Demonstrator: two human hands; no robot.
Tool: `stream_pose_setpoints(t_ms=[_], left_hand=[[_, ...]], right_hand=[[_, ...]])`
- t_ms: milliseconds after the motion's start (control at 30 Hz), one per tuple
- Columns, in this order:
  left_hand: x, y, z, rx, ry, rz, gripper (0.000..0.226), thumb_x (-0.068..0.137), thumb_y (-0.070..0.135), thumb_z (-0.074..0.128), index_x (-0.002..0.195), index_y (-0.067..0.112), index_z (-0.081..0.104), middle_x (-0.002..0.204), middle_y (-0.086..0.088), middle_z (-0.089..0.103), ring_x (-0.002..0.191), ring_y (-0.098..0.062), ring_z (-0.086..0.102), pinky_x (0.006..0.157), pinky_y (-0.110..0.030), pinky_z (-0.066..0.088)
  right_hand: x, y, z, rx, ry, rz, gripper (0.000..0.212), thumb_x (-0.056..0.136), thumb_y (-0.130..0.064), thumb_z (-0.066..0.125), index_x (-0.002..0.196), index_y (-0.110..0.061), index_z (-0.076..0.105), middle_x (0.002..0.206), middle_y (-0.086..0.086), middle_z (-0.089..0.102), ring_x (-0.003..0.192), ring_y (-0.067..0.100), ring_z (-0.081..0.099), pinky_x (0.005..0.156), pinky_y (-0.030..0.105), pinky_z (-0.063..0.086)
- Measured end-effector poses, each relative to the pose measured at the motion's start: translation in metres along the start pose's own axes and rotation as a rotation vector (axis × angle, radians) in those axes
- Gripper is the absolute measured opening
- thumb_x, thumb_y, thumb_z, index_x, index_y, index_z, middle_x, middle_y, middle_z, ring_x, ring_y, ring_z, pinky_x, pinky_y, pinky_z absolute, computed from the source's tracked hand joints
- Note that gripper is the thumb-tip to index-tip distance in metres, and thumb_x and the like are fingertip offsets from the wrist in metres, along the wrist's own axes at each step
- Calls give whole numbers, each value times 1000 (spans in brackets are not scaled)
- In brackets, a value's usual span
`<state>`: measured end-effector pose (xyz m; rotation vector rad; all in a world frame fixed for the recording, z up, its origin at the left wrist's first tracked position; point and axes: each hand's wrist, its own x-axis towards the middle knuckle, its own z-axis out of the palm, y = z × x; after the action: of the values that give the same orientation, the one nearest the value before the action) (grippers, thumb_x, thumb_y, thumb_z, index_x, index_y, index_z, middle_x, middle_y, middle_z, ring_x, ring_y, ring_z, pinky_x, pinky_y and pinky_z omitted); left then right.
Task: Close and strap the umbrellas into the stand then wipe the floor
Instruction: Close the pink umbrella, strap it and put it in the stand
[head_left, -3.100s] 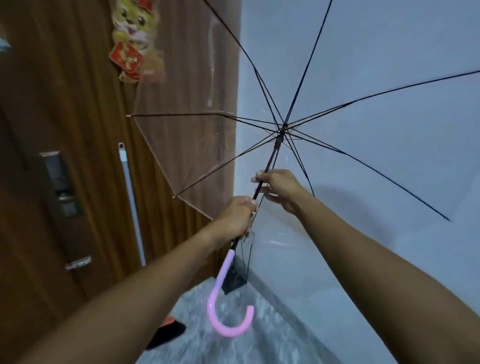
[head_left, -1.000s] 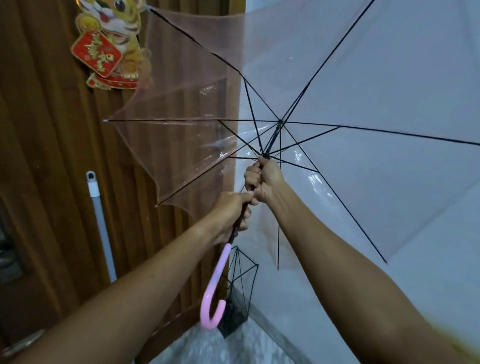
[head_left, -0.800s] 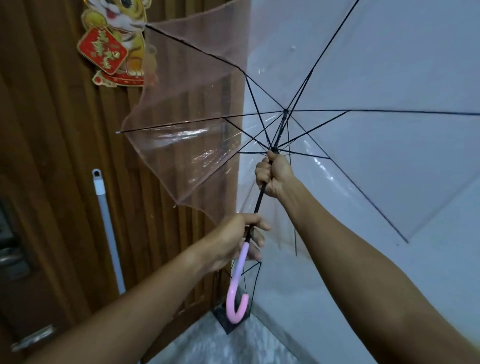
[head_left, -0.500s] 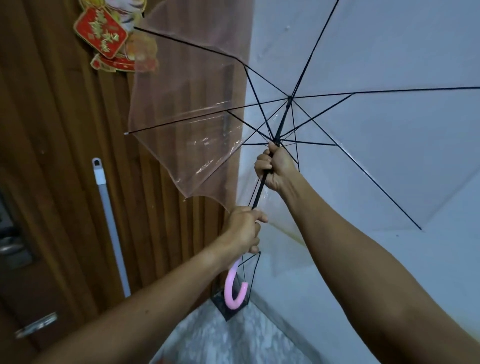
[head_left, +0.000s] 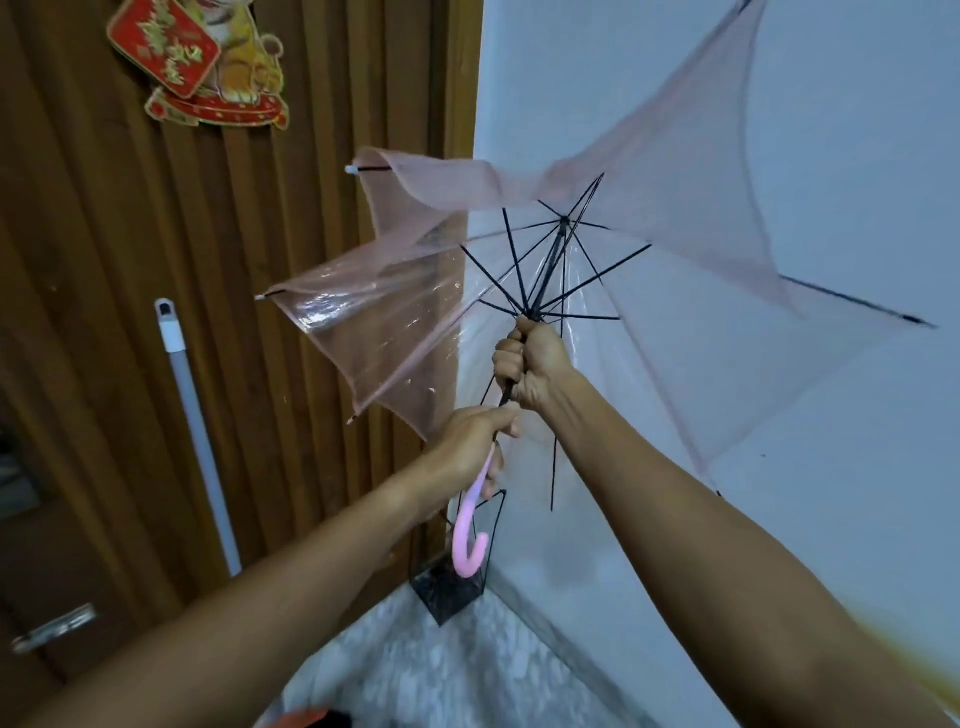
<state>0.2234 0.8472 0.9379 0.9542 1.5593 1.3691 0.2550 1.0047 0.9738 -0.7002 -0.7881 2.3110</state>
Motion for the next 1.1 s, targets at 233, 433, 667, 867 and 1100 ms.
stream_pose_setpoints(t_ms=[233,433,667,867,1100], left_hand=[[-26,-14,30,-9,9,55,48,109,31,35,71,5,49,40,-5,42,29,-18,38,46,-26,35],[-28,-8,50,0,182,63,47,108,31,33,63,15,38,44,-3,25,30,-15,25,46,-25,24],[-32,8,60,111,261,77,48,108,31,34,63,16,41,57,-8,34,46,-18,31,43,-23,30],[-15,16,63,59,364,49,46,105,30,36,62,15,40,50,-2,31,39,-16,27,49,-24,27],[-7,8,55,133,425,28,47,103,35,36,62,15,45,40,0,41,37,-19,40,62,-35,39]], right_hand=[[-5,-33,-7,-79,-20,3,48,108,-31,32,62,-24,20,41,-6,15,26,8,13,28,13,6],[-11,-38,-9,-51,-71,20,43,108,-25,28,65,-23,24,42,-5,16,27,8,14,28,13,8],[-33,-35,-10,-160,-44,-47,41,107,-24,34,66,-20,32,40,-4,26,30,11,26,33,15,31],[-49,-7,-9,-254,-111,-29,37,106,-24,36,69,-21,36,44,-3,34,47,16,39,49,25,44],[-60,16,-14,-382,-69,-22,33,102,-18,27,72,-16,38,51,3,42,56,22,42,57,31,33]])
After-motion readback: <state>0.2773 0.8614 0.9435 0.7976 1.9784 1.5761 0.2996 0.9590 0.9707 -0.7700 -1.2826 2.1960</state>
